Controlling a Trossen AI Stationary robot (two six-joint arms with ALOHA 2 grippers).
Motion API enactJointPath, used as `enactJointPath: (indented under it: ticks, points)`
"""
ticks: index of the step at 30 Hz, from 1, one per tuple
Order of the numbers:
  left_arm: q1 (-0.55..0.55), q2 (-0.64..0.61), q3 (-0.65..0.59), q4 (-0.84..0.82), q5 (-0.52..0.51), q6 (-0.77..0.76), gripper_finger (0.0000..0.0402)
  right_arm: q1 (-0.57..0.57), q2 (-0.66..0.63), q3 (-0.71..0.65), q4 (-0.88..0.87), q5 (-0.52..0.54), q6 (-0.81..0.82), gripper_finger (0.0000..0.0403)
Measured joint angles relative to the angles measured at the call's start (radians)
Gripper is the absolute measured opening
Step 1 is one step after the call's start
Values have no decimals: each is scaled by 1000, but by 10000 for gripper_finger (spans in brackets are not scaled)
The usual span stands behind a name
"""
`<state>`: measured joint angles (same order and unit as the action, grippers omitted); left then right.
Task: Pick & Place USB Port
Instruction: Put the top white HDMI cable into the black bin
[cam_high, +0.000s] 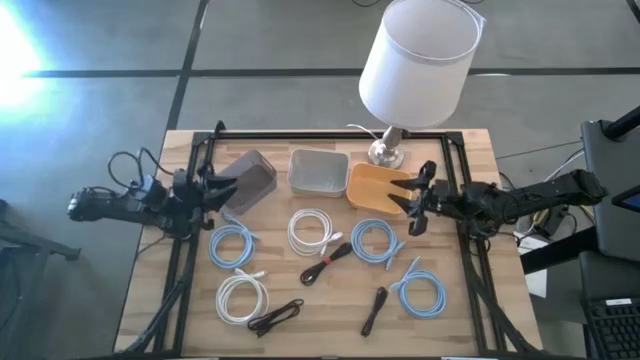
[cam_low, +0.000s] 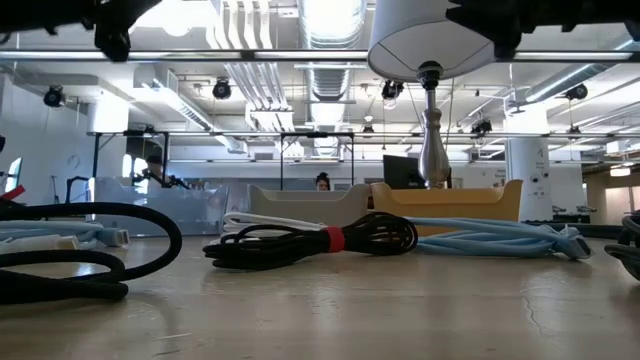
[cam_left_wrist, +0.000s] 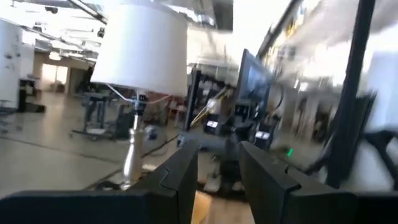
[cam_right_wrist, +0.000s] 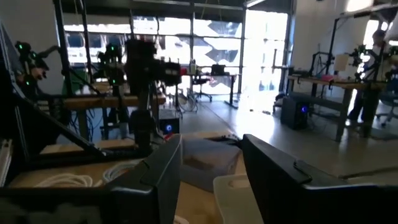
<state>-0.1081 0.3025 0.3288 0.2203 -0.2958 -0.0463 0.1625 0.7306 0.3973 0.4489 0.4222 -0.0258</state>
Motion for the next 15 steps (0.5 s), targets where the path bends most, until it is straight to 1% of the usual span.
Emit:
enactJointPath:
  ticks: [3,7,10,13,15]
  points:
    - [0,116,115,-124,0,47,122,-10,53,48,-55,0,15,158]
    - [0,298,266,-301,0,52,122,-18,123,89,-57,0,52,152]
    - [0,436,359,-420,19,51,122,-19,162,110,-57,-1,66,146]
    - [0,564,423,-481,25,48,122,-19,188,122,-62,-1,64,140]
    - [0,647,450,-494,30,49,122,-19,194,126,-85,-1,65,136]
